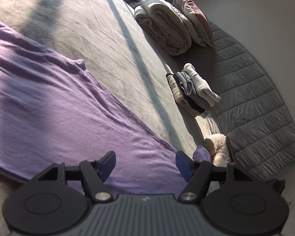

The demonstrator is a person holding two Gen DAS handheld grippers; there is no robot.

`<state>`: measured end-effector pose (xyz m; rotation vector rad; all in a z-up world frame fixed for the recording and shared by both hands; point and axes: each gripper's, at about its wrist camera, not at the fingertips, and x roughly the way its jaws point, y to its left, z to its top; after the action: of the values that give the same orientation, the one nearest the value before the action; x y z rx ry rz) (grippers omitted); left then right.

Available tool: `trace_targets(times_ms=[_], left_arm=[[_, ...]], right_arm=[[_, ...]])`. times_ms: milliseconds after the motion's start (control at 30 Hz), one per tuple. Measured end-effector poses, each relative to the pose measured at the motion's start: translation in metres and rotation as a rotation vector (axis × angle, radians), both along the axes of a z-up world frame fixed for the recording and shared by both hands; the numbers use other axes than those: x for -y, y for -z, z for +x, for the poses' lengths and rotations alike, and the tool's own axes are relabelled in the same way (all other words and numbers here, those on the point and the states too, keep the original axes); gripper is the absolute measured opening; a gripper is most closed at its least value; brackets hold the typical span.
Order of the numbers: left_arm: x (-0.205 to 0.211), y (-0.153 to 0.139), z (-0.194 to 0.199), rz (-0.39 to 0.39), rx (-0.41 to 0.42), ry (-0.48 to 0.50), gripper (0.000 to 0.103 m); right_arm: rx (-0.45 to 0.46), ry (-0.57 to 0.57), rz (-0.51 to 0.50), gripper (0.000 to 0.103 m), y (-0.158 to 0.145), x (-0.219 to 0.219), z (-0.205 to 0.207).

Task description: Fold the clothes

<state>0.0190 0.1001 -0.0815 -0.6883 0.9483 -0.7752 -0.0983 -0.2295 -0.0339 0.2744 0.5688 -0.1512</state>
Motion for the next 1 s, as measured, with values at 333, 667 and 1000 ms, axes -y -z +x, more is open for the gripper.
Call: trace_targets(times_ms=[333,667,1000], left_arm=[[-0.006,0.03,0.037,-0.167,-0.201,-0.029,0.057],[-0.043,0.027,0.055,-0.047,-0.216,-0.138,0.015],[-0.098,-0.004,0.061,0.185,-0.034,-0.276,0.004]], right_arm=[[-0.06,-0.37,0.05,0.011,0.012,-0.129,0.057],[-0.083,-0.462,0.165,0.012,0.025,-0.185,0.08],[-0.052,-0.544,0.25,0.012,0.029,-0.236,0.107]])
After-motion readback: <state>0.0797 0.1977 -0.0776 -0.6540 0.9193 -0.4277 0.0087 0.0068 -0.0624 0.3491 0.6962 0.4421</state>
